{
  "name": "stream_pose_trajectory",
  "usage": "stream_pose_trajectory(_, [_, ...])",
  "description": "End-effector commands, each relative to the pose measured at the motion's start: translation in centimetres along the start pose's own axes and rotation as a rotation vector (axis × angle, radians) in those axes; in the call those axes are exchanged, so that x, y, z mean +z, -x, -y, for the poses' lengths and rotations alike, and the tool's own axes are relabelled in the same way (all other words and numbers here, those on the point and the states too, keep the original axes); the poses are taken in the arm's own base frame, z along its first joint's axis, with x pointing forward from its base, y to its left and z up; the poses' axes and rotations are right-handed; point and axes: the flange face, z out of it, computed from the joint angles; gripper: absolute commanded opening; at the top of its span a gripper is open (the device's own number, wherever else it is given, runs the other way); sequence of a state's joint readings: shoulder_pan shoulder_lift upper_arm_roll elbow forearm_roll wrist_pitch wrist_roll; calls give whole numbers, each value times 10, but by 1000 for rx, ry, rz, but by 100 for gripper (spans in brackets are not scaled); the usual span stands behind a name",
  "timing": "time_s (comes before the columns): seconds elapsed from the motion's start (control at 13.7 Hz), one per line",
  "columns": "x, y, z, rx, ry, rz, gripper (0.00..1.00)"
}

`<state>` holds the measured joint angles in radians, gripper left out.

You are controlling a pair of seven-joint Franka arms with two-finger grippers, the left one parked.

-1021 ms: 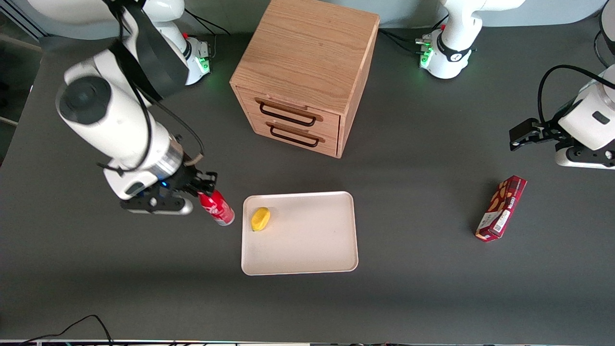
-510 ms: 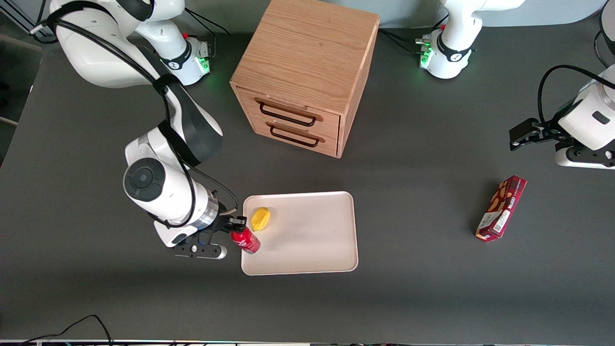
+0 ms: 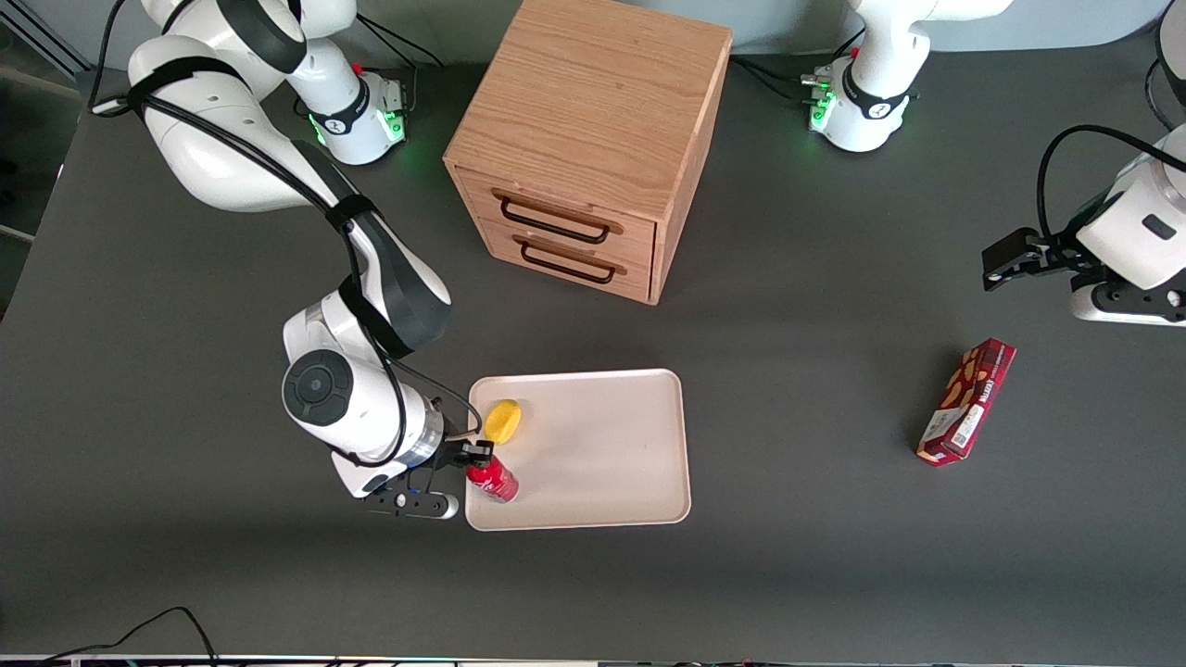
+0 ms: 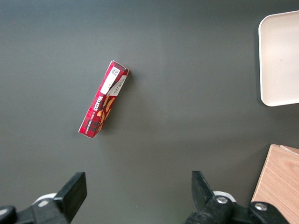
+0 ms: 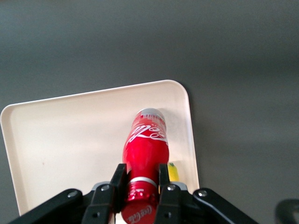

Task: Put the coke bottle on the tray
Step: 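Lower the bottle onto the tray beside the lemon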

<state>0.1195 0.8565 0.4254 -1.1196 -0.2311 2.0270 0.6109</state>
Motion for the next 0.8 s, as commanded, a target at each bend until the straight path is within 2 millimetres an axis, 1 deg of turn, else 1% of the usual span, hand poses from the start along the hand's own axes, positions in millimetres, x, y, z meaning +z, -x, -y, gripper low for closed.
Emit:
stream_pose_trajectory(0.0, [1, -5, 2, 17, -6, -9, 0])
stream_pose_trajectory(0.07, [6, -3, 1, 24, -1, 1, 0])
stream_pose_trajectory(0.29, [11, -3, 1, 29, 2, 5, 0])
stream_pose_trajectory(0.36, [10, -3, 0, 30, 3, 2, 16])
stream_pose_trajectory(0.44, [8, -4, 0, 29, 3, -1, 59])
stream_pose_trajectory(0.51, [-4, -4, 3, 25, -3, -17, 100])
stream_pose_trajectory(0.58, [-30, -6, 4, 24, -12, -51, 100])
stream_pose_trajectory(0.73, [-100, -9, 4, 17, -45, -137, 100])
